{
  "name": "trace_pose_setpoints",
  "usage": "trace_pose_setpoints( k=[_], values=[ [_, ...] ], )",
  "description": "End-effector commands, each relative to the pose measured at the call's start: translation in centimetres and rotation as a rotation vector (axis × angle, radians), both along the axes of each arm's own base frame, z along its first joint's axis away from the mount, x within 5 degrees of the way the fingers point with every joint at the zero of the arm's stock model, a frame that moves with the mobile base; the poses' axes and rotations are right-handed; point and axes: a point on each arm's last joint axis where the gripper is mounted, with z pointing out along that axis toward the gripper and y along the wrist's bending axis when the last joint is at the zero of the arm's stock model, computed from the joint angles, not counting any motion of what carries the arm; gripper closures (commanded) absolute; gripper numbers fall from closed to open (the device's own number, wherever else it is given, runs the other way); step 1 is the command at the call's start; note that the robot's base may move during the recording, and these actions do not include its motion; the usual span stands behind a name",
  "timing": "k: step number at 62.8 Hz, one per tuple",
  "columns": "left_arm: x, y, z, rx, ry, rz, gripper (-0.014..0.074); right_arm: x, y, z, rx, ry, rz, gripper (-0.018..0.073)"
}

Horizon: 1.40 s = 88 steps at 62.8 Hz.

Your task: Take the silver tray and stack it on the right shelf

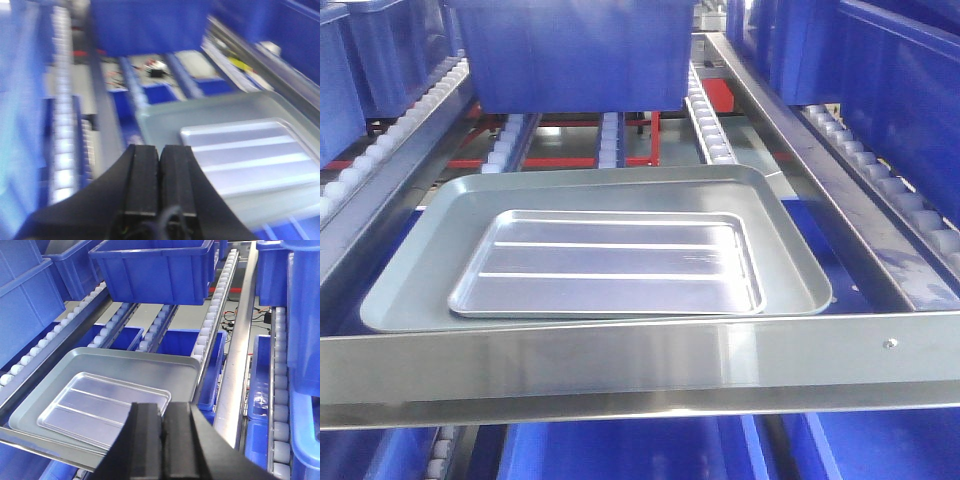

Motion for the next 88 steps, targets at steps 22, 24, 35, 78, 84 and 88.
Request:
trace_pose_setpoints(
  k=[22, 24, 35, 78, 84, 88],
  values=[
    [0.8, 1.4, -7.7, -0.168, -0.219, 0.233, 0.0687, 0.0, 0.1, 1.6, 0.014, -0.11, 0.014, 0.0511],
    [0.8, 1.3, -7.7, -0.161, -0.17, 0.226, 0.0687, 0.0, 0.1, 1.6, 0.013, -0.109, 0.013, 0.0511],
    [0.8, 1.4, -7.8, -0.164, -0.191, 0.229, 0.0687, 0.0, 0.1, 1.6, 0.014, -0.111, 0.014, 0.0511],
    [0.8, 1.4, -7.8, -0.164, -0.191, 0.229, 0.0687, 0.0, 0.1, 1.6, 0.013, -0.111, 0.013, 0.0511],
    [0.8, 1.4, -7.8, -0.164, -0.191, 0.229, 0.0687, 0.0, 0.1, 1.7, 0.011, -0.117, 0.009, 0.0511],
    [0.8, 1.4, -7.8, -0.164, -0.191, 0.229, 0.0687, 0.0, 0.0, 1.6, 0.002, -0.115, -0.008, 0.0511]
  ],
)
